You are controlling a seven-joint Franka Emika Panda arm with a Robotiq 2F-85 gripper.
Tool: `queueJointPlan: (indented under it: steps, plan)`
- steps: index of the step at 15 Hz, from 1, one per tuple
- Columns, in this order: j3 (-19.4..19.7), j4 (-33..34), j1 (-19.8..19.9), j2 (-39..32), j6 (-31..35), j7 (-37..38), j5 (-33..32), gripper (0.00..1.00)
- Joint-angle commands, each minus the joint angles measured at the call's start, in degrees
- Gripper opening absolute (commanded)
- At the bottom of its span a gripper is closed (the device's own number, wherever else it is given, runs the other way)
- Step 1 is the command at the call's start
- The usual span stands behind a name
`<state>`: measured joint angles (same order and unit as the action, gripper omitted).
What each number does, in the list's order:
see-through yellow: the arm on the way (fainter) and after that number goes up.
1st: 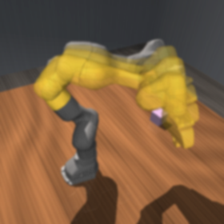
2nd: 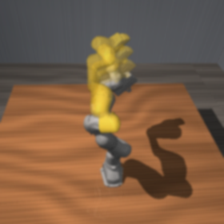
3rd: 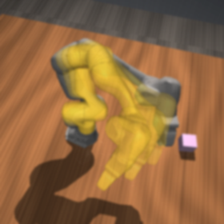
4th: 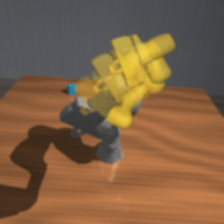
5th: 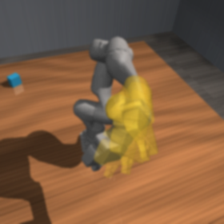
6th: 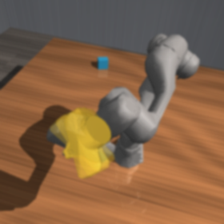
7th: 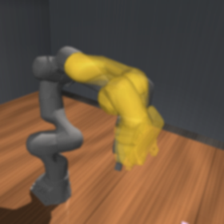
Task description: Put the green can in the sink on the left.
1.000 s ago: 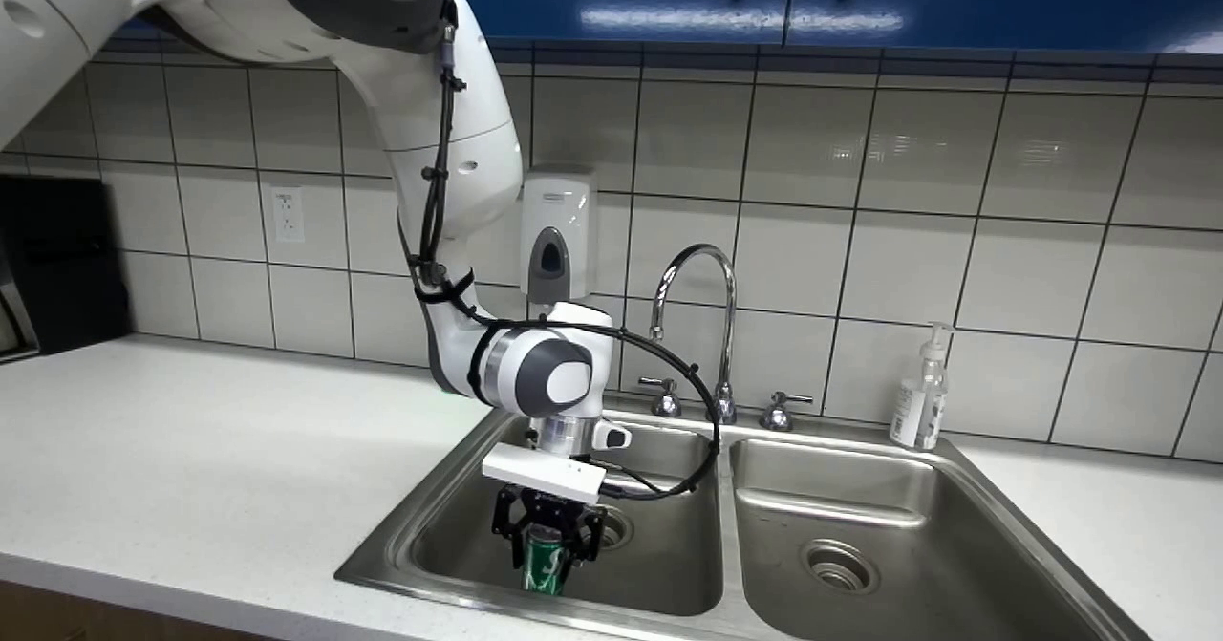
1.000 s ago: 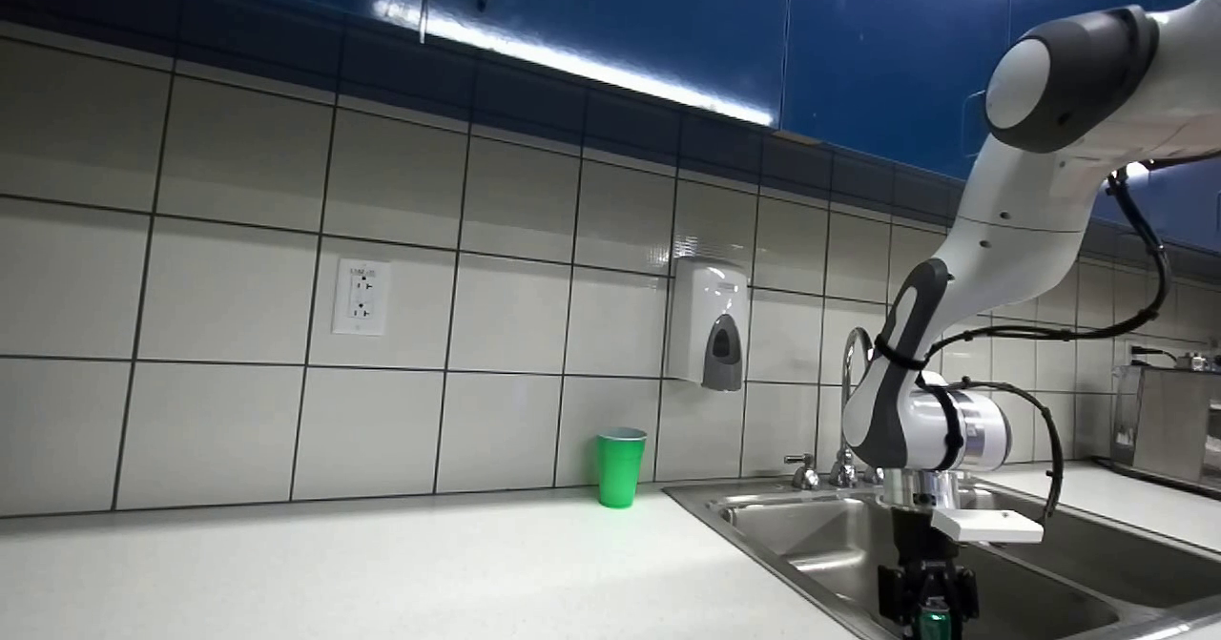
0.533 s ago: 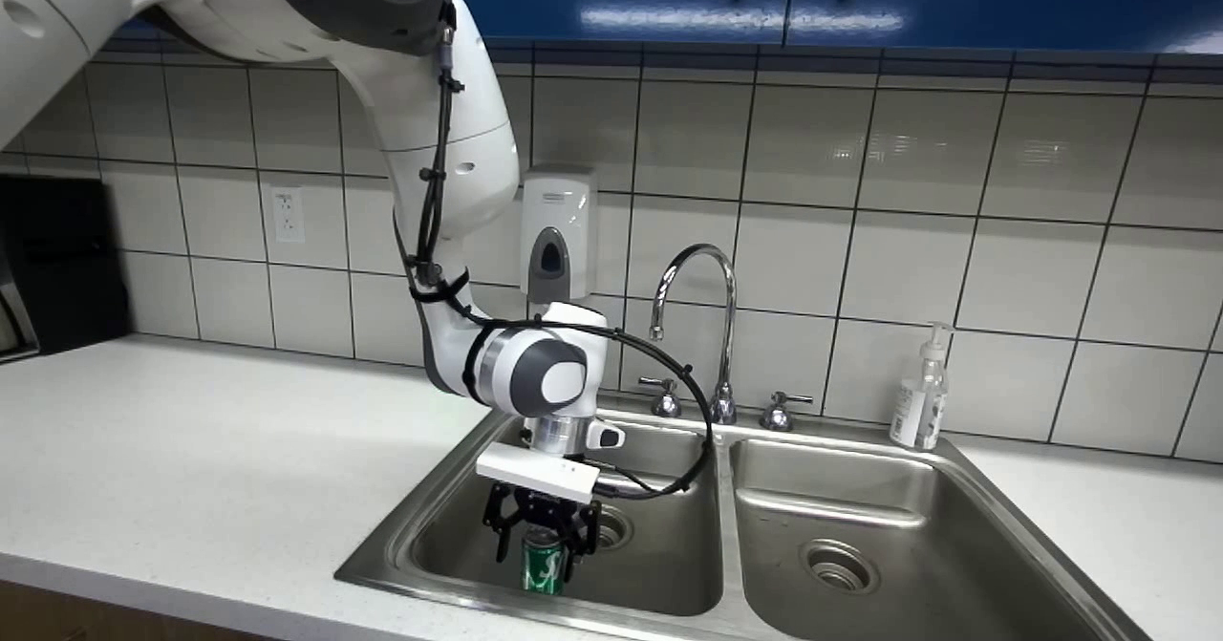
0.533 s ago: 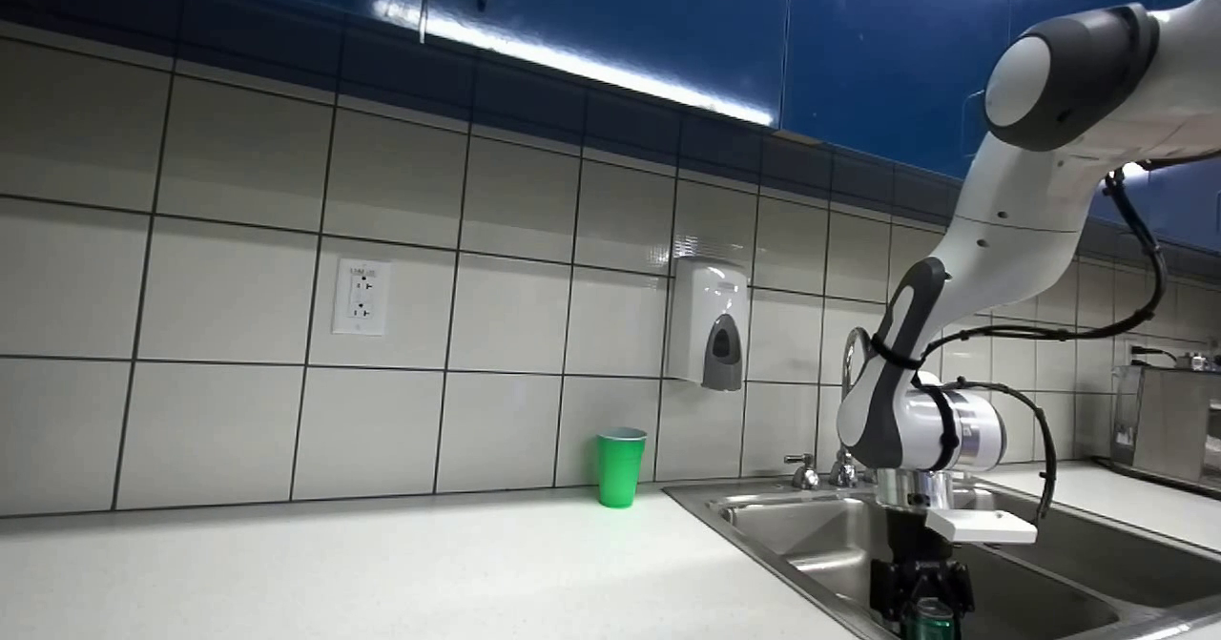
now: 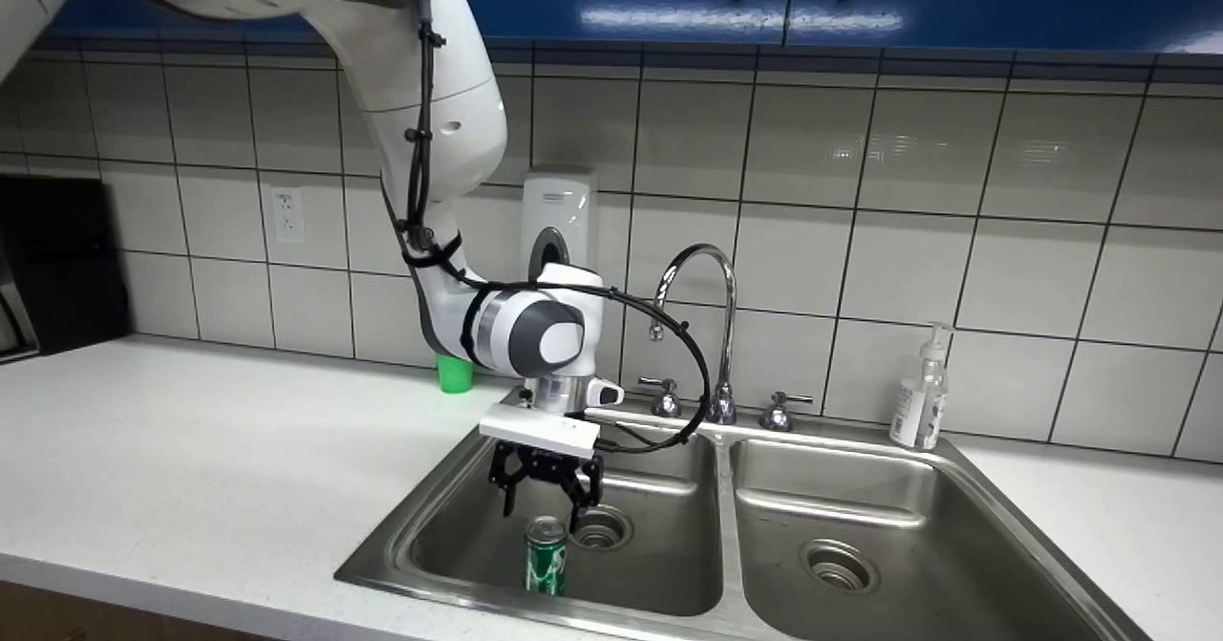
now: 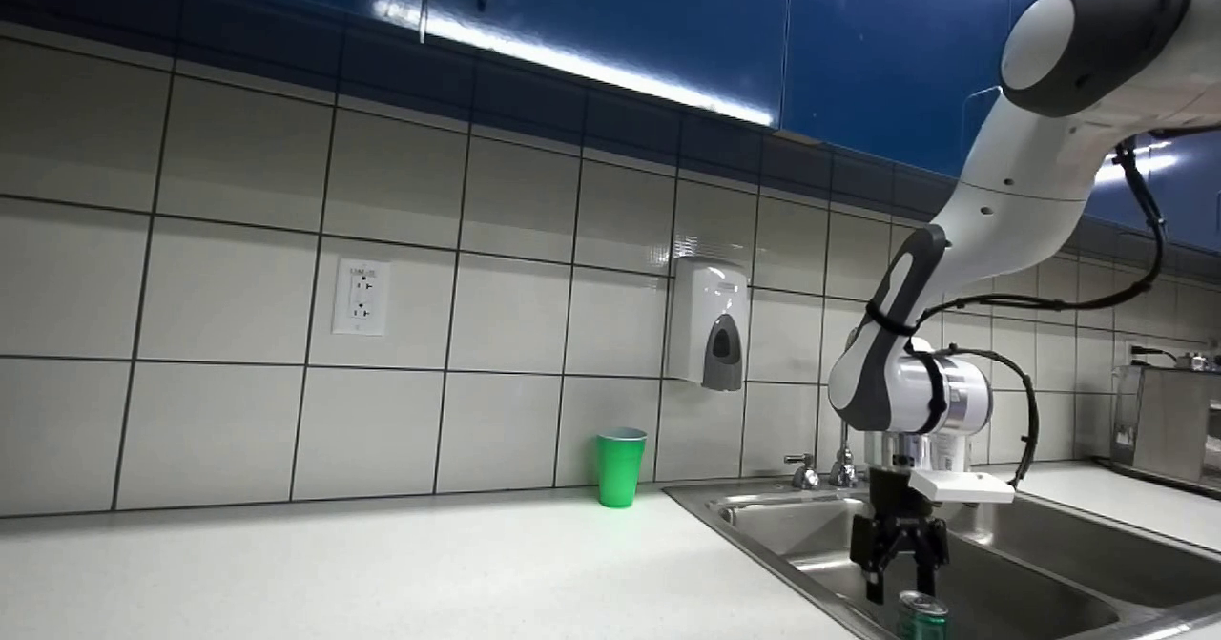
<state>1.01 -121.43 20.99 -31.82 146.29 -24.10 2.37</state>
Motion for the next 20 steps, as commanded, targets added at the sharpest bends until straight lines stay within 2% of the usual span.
queueJointPlan:
  steps: [1,6,9,20]
  plan:
    - [-1.0,-3.0,0.8,7.4,-1.3,-2.5,1.7,1.00]
    - [-0.9,-5.2,-0.1,14.3,-2.9,-4.0,3.5,1.00]
    - [-0.4,-7.6,-2.0,18.6,-5.2,-3.5,4.3,1.00]
    - [0.1,-16.4,-13.1,35.7,-22.0,-1.4,6.1,1.00]
